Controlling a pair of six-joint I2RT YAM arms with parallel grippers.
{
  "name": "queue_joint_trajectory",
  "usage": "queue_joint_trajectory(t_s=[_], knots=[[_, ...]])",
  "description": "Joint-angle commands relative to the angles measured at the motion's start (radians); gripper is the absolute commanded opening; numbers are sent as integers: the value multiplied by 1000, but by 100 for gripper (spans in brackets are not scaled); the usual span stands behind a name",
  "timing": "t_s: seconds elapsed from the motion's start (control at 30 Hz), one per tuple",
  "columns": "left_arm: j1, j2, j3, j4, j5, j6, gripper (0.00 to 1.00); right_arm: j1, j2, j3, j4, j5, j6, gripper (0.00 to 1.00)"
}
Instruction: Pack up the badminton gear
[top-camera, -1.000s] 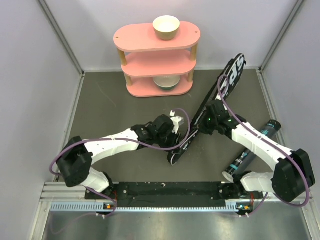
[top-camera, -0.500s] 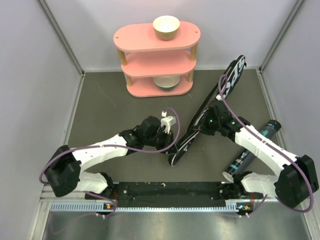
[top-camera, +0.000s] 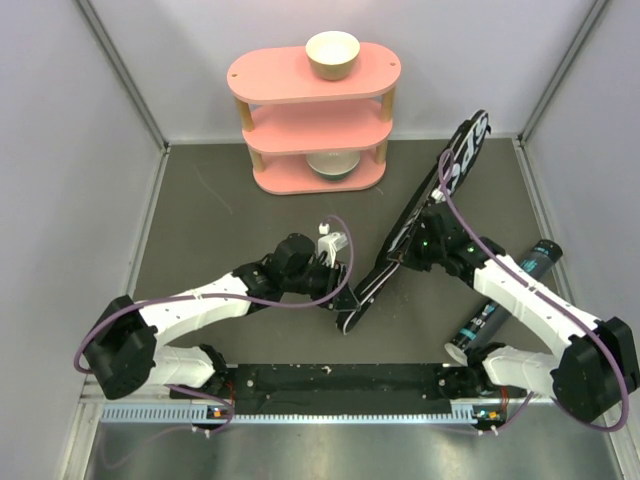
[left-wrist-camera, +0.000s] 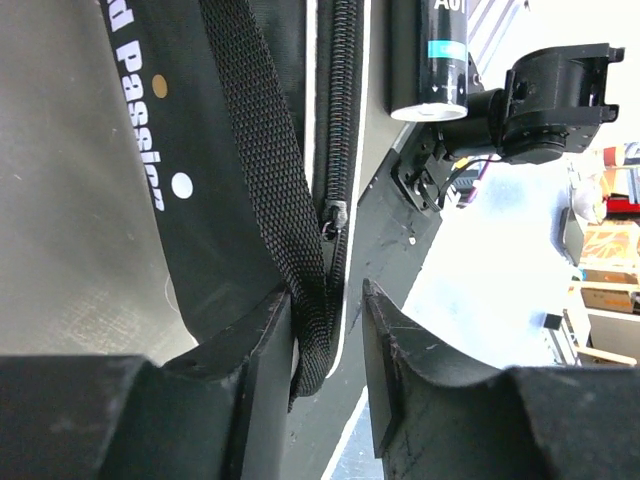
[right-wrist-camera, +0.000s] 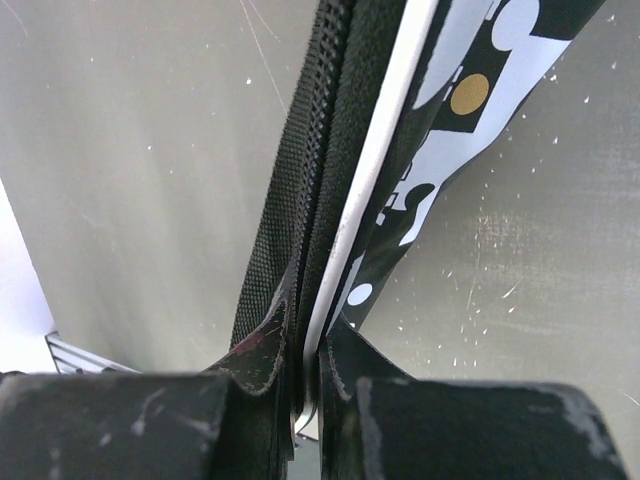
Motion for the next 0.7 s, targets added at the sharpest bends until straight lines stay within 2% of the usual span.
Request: queue_joint_trajectory(t_s=[0.0, 0.07, 0.17, 0.3, 0.37, 0.4, 0.43, 0.67], knots=[[1, 6, 12, 67, 58, -13, 39, -16, -28, -4, 114, 2, -34, 0], [1, 9, 21, 69, 53, -13, 36, -16, -28, -7, 117, -6, -35, 0], [3, 17, 30, 61, 35, -13, 23, -16, -31, -13, 120, -10, -35, 0], [6, 28, 24, 63, 35, -24, 16, -16, -37, -19, 120, -7, -38, 0], [9, 26, 19, 76, 38, -33, 21, -16, -40, -22, 120, -6, -41, 0], [11, 23, 12, 79, 36, -41, 31, -16, -39, -25, 120, -7, -44, 0], [9, 15, 9, 82, 32, -44, 33, -16, -39, -27, 120, -9, -44, 0], [24, -26, -14, 76, -8, -53, 28, -16, -42, -36, 120, -15, -49, 0]])
